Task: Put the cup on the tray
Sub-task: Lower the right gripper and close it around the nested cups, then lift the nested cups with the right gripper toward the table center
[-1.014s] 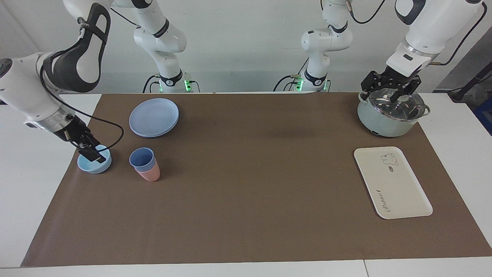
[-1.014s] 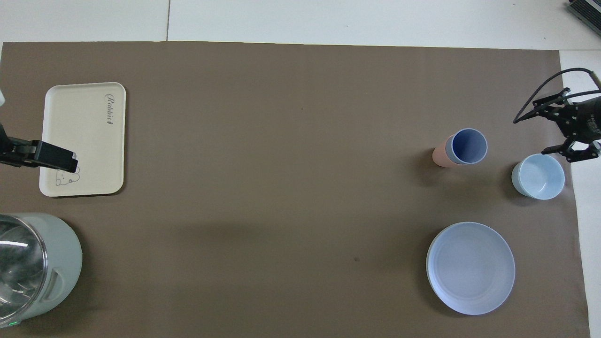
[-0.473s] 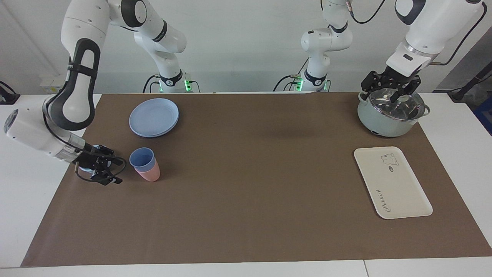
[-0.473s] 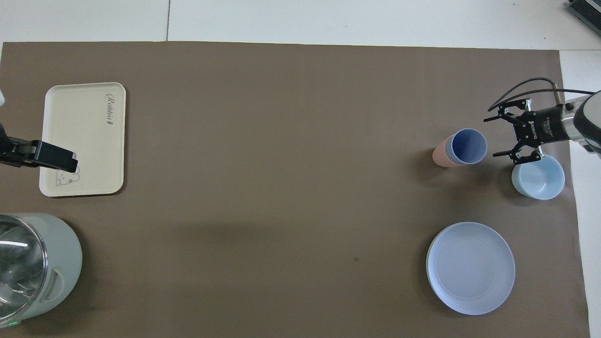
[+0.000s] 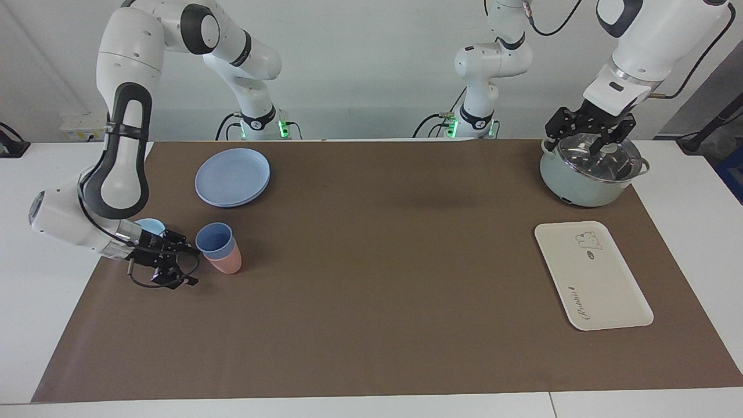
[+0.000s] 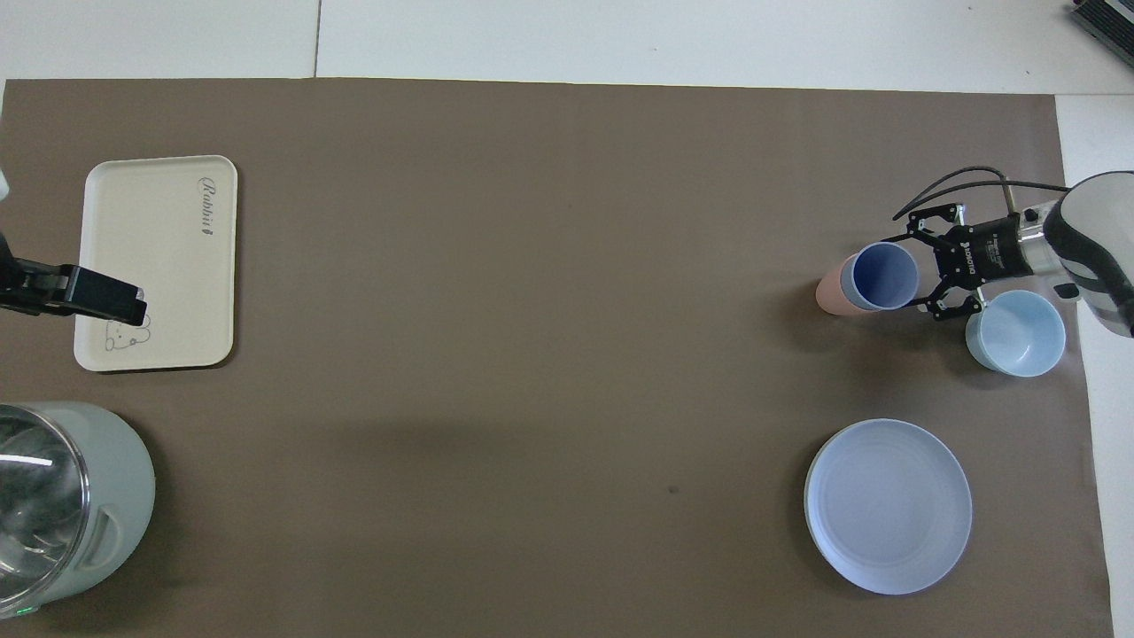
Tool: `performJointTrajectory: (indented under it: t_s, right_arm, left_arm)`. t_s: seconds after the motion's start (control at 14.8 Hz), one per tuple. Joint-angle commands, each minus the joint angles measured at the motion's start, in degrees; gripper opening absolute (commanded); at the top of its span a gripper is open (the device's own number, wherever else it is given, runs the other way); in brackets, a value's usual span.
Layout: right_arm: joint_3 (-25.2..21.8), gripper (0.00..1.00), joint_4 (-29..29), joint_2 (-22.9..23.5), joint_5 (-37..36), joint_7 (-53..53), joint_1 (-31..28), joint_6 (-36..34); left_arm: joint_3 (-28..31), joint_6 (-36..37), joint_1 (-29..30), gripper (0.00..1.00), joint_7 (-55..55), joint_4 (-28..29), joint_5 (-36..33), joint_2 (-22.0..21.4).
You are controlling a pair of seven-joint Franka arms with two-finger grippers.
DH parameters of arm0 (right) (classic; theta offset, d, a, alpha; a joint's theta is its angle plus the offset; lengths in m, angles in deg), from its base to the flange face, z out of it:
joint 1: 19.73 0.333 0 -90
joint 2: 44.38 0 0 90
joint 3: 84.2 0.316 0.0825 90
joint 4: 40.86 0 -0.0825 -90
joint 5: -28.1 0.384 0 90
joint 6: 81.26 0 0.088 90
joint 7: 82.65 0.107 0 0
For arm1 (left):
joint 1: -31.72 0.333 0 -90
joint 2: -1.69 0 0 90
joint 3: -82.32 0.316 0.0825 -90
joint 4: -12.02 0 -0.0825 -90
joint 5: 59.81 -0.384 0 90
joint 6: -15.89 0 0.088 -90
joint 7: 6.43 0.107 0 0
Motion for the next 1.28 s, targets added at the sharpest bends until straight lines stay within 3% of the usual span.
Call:
performJointTrajectory:
  t_s: [0.0, 0.34, 0.74, 0.88, 0.95, 1.01, 1.08, 1.22]
  right_arm:
    - [0.5, 0.95, -2.25, -1.19, 1.4, 0.87, -0.23, -3.89]
    - [1.03, 0.95, -2.95, -1.63, 3.95, 1.57, 1.17, -5.92]
    - [0.94, 0.95, -4.35, -1.8, 8.77, 2.81, 1.88, -3.65]
    - [0.94, 0.88, -4.97, -2.07, 9.93, 2.98, 3.02, -3.29]
    - [1.03, 0.79, -5.41, -2.24, 9.93, 3.07, 3.02, -3.38]
    - [1.03, 0.56, -5.5, -2.33, 10.36, 3.16, 3.02, -3.9]
    - [1.03, 0.01, -5.42, -2.59, 10.8, 3.25, 2.85, -5.99]
    - [1.03, 0.0, -5.5, -4.08, 10.9, 3.33, 4.16, -9.08]
  left_arm:
    - [-0.04, -0.84, 0.46, 1.0, -0.45, 2.17, 0.74, -1.9]
    - [-0.04, -0.84, 0.46, 1.0, -0.45, 2.17, 0.83, -1.9]
    - [-0.04, -0.84, 0.46, 1.0, -0.45, 2.17, 0.74, -1.9]
    - [-0.04, -0.84, 0.46, 1.0, -0.45, 2.17, 0.83, -1.9]
    - [-0.04, -0.84, 0.46, 1.0, -0.45, 2.17, 0.83, -1.9]
    - [-0.04, -0.84, 0.46, 1.0, -0.45, 2.17, 0.83, -1.9]
    - [-0.04, -0.84, 0.46, 1.0, -0.45, 2.17, 0.74, -1.9]
    - [-0.04, -0.84, 0.46, 1.0, -0.45, 2.17, 0.83, -1.9]
